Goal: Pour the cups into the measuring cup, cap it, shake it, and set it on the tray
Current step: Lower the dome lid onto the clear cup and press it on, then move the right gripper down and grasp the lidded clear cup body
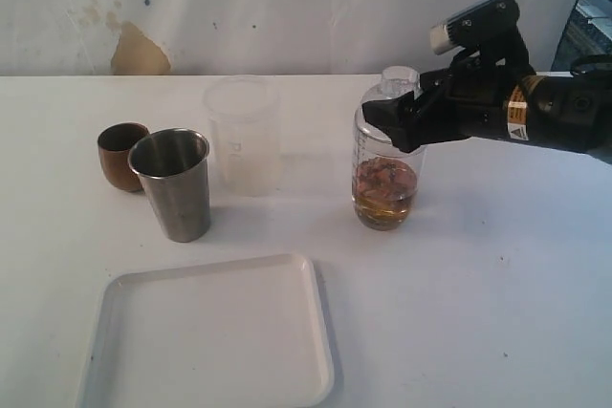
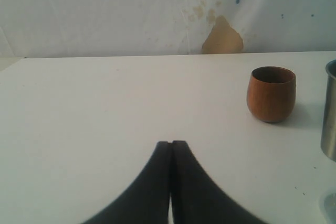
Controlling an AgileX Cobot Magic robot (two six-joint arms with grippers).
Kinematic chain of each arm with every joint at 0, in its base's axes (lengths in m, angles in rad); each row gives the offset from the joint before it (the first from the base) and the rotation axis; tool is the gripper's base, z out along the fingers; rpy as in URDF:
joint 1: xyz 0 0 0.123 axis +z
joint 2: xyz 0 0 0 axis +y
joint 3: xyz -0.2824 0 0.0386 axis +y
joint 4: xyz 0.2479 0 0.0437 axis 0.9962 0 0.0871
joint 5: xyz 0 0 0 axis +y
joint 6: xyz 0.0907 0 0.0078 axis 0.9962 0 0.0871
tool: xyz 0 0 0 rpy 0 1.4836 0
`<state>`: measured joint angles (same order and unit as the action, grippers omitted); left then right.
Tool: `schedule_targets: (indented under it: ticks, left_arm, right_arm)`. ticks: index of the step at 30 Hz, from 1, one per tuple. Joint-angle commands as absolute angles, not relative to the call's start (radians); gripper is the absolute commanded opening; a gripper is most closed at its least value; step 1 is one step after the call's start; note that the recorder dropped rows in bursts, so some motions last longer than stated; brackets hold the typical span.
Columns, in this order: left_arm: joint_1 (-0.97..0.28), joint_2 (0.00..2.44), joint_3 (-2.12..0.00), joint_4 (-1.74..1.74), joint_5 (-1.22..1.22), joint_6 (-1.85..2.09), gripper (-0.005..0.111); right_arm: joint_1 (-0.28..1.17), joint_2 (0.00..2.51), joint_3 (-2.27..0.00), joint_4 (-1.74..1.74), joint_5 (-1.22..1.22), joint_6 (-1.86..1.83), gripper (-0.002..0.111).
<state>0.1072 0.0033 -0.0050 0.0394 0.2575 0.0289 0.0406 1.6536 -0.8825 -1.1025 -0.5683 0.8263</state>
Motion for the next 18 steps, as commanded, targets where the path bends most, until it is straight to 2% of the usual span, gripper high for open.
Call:
schedule_targets:
  ticks: [1,8,13,18]
  left_arm:
    - [0.108,0.0,0.0,0.045,0.248,0.028,0.0]
    - [0.108,0.0,0.0,0.045,0.248,0.028,0.0]
    - [0.108,0.0,0.0,0.045,0.248,0.028,0.0]
    - [0.108,0.0,0.0,0.045,0.248,0.028,0.0]
  right_arm:
    - [0.039,1.615,-0.883,-1.115,-0.555,0.842,0.09]
    - [0.039,1.584,-0.881,-1.177,-0.427,0.973,0.09]
    - [0.039,1.561,-0.824,-1.212,-0.569,0.94,0.09]
    - [0.039,1.598,-0.812,-1.209,-0.437,0.935,0.09]
